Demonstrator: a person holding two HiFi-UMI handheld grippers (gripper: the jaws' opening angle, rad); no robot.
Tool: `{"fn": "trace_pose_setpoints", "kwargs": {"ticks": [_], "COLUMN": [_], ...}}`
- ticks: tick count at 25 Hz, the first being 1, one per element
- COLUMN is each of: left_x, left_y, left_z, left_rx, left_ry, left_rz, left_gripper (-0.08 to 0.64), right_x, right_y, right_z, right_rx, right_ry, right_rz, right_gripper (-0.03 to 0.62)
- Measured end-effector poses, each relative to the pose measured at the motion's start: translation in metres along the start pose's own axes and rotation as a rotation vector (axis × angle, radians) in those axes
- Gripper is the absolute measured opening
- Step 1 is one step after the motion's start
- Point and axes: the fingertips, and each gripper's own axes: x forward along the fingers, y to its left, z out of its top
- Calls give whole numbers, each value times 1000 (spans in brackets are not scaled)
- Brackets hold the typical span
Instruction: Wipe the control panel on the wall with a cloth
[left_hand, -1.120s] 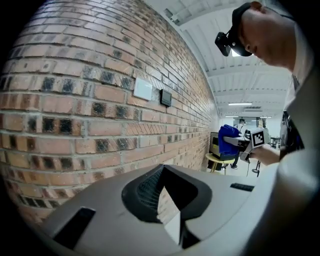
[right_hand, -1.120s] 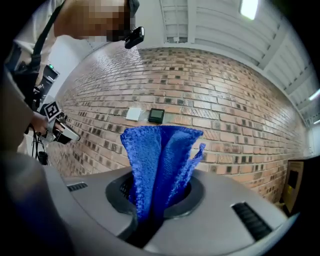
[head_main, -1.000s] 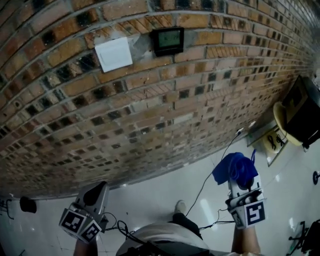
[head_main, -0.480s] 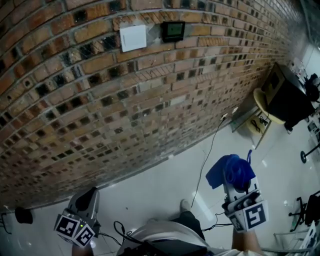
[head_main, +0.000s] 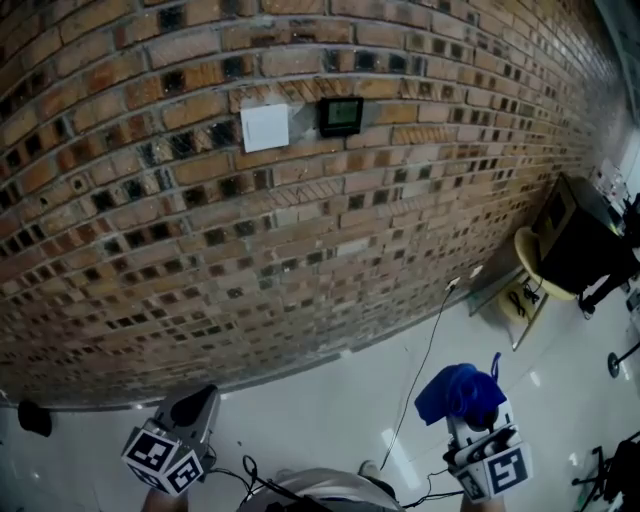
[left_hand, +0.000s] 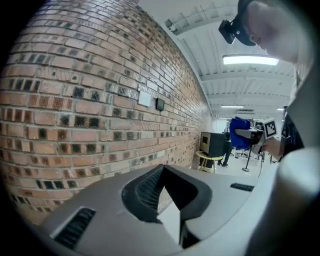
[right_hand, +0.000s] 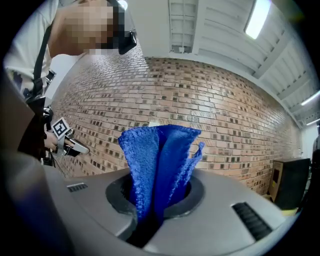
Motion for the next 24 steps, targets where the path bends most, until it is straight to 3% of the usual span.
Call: {"fn": "trace_pose_setpoints", "kwargs": {"ticks": [15,24], "left_x": [62,70], "left_y": [-146,-194], "left_z": [13,-3], "left_rx": [-32,-41], "left_ry": [3,17], "left_rz": [110,173], "left_gripper": [3,2], "right_x": [-14,-38], "right_y": [-81,-118], "right_z": [-43,-57], "right_rx": [78,86], "right_ry": [-5,-17], "right_rz": [304,363], "right_gripper": [86,87]}}
